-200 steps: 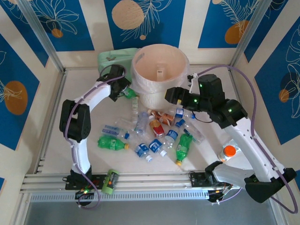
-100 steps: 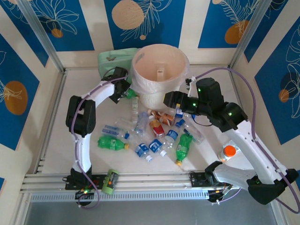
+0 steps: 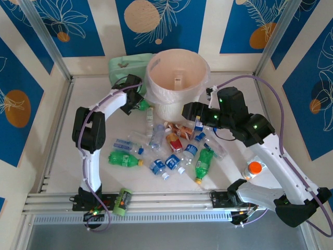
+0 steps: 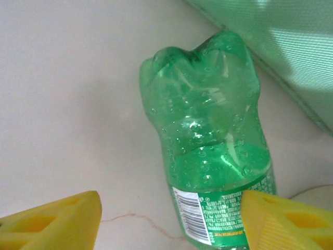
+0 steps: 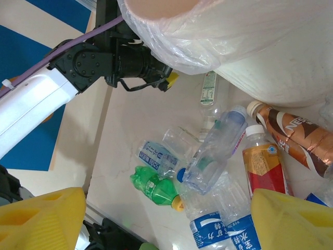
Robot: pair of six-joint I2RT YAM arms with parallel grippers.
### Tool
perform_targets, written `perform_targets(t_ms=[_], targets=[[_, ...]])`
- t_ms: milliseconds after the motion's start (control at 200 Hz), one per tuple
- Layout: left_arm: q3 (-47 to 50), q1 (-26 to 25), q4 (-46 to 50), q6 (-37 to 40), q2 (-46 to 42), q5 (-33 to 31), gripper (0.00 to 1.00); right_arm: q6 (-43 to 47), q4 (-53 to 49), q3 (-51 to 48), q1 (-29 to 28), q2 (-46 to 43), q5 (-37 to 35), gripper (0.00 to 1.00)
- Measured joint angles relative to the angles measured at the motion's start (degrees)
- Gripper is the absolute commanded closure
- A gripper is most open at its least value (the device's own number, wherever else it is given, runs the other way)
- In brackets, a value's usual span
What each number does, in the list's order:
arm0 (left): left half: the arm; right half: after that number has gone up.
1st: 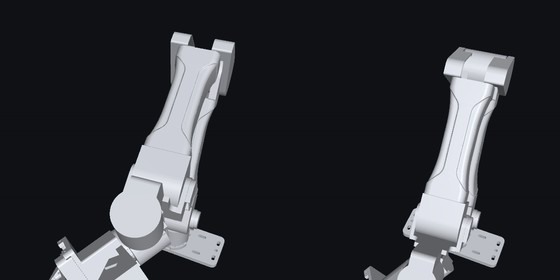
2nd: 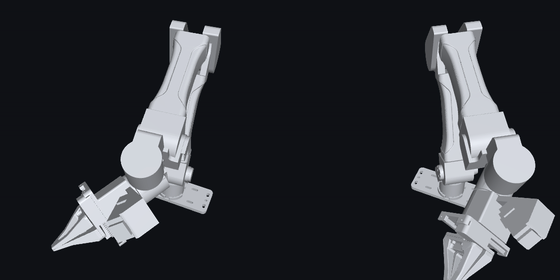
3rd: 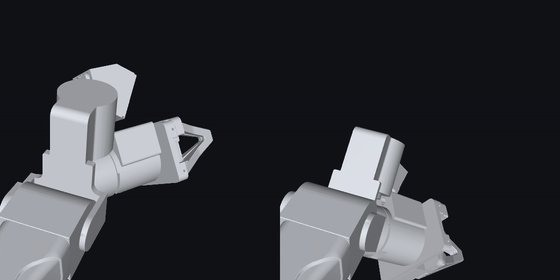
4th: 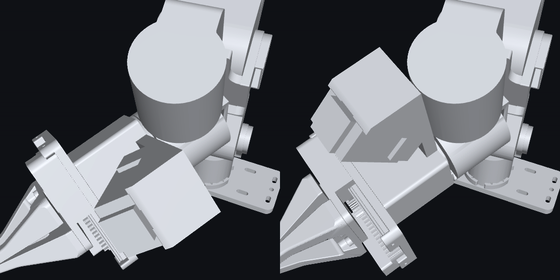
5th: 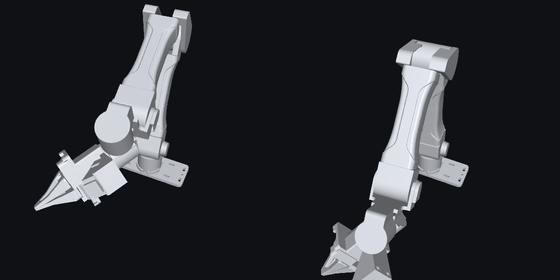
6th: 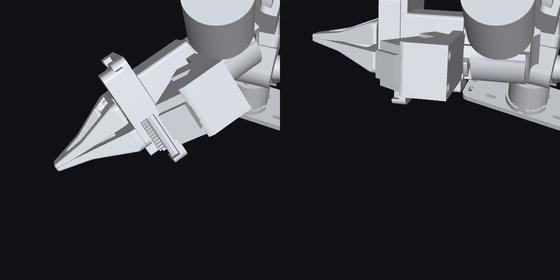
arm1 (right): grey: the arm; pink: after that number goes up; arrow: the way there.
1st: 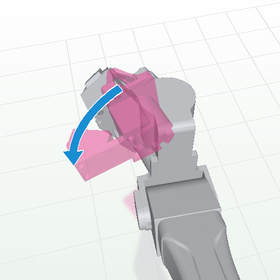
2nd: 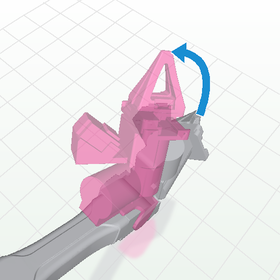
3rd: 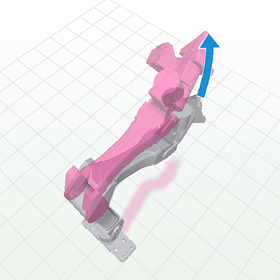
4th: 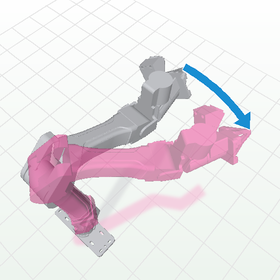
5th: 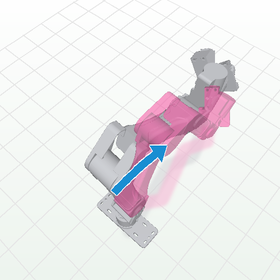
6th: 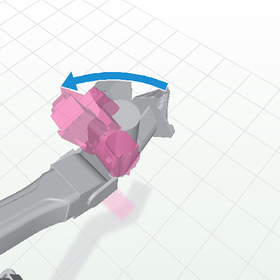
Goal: Put the plastic bottles in the bin
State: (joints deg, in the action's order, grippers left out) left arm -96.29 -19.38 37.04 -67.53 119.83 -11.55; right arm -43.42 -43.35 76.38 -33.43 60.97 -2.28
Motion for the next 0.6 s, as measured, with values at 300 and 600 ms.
perform_targets(t_ms=[300,600], targets=[[0.9,-0.4,2.4,-1.8,-2.3,-2.9,0.01,0.0,0.0,0.0,0.0,0.5,-0.3,0.16],[-4.8,-0.4,-0.7,-2.8,4.5,-2.1,0.06,0.0,0.0,0.0,0.0,1.1,-0.3,0.16]])
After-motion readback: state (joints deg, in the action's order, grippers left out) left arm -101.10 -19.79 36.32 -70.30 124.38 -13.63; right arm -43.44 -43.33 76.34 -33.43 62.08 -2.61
